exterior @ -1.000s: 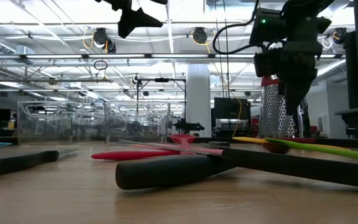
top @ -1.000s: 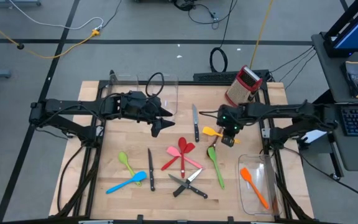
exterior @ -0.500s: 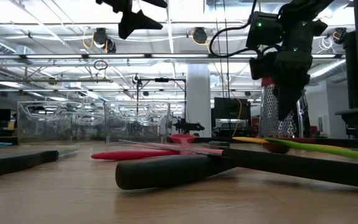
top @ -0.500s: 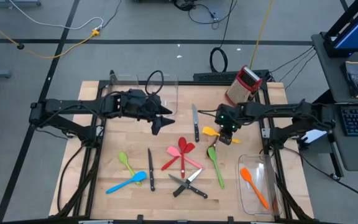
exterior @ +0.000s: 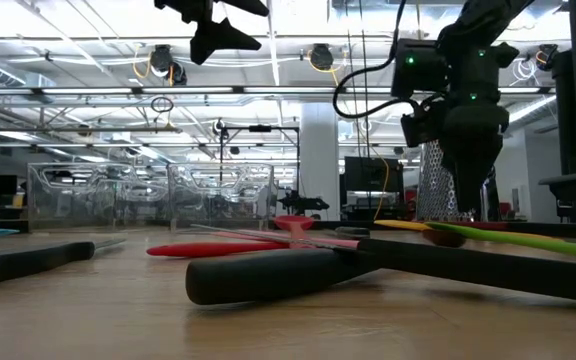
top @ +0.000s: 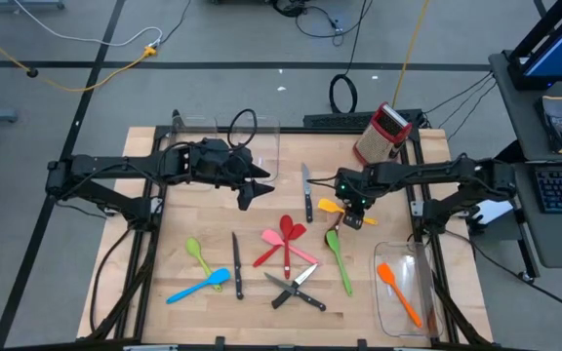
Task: Pick & Place Kitchen Items
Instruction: Put the yellow spatula into the bottom transparent bin
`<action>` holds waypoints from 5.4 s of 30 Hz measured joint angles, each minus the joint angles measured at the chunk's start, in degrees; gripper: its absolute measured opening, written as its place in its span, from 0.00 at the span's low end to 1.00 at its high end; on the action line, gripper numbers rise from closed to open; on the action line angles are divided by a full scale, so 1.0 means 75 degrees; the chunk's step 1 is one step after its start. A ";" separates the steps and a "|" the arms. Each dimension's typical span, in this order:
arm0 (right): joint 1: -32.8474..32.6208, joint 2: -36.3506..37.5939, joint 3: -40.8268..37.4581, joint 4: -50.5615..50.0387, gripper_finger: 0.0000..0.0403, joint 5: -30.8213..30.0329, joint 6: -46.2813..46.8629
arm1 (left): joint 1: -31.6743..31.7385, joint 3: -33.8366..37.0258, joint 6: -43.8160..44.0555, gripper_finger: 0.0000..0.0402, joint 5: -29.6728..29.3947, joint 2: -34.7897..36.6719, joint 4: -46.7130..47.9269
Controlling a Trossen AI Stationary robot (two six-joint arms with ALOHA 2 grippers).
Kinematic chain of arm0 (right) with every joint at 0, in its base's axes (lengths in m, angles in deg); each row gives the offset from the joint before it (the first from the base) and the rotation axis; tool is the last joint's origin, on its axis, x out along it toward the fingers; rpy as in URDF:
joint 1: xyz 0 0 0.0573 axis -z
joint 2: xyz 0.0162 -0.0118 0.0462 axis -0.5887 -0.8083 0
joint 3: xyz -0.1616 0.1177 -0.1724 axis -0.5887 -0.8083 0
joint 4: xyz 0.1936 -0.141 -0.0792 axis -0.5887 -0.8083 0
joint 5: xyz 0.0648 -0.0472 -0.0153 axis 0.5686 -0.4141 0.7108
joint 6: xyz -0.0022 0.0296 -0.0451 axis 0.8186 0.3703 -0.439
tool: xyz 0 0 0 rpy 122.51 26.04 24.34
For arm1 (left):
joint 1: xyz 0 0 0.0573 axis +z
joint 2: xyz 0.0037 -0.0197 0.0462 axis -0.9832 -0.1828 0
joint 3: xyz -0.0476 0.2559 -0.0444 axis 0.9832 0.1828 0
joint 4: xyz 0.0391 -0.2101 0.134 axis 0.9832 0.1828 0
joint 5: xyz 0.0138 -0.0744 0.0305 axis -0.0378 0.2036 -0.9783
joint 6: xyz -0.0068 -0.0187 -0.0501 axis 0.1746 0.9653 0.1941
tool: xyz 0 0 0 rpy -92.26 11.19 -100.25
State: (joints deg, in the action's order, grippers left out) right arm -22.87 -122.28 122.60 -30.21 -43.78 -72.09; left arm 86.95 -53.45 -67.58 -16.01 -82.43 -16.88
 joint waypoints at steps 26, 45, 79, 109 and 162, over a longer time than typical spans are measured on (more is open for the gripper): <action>-0.0627 -0.0881 -0.0077 0.0304 0.35 -0.1031 0.0509 | 0.0050 0.0000 -0.0172 0.63 -0.0192 0.0003 -0.0035; -0.0773 -0.0734 -0.0737 0.0422 0.07 -0.0916 0.1087 | 0.0050 -0.0001 -0.0166 0.63 -0.0195 0.0003 -0.0044; -0.0776 0.2883 -0.0568 0.0580 0.04 -0.0795 0.1335 | 0.0050 0.0000 -0.0123 0.63 -0.0204 0.0003 -0.0061; -0.0773 0.2925 -0.0559 0.3802 0.04 0.1725 0.1402 | 0.0047 0.0000 -0.0105 0.63 -0.0204 0.0003 -0.0055; -0.1283 0.2928 -0.0559 1.1690 0.04 0.6406 0.1549 | 0.0044 0.0000 -0.0265 0.63 -0.0201 0.0003 -0.0038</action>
State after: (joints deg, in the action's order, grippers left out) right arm -32.49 -100.32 118.40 57.47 4.26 -60.47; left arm 87.28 -53.45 -69.56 -17.52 -82.41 -17.16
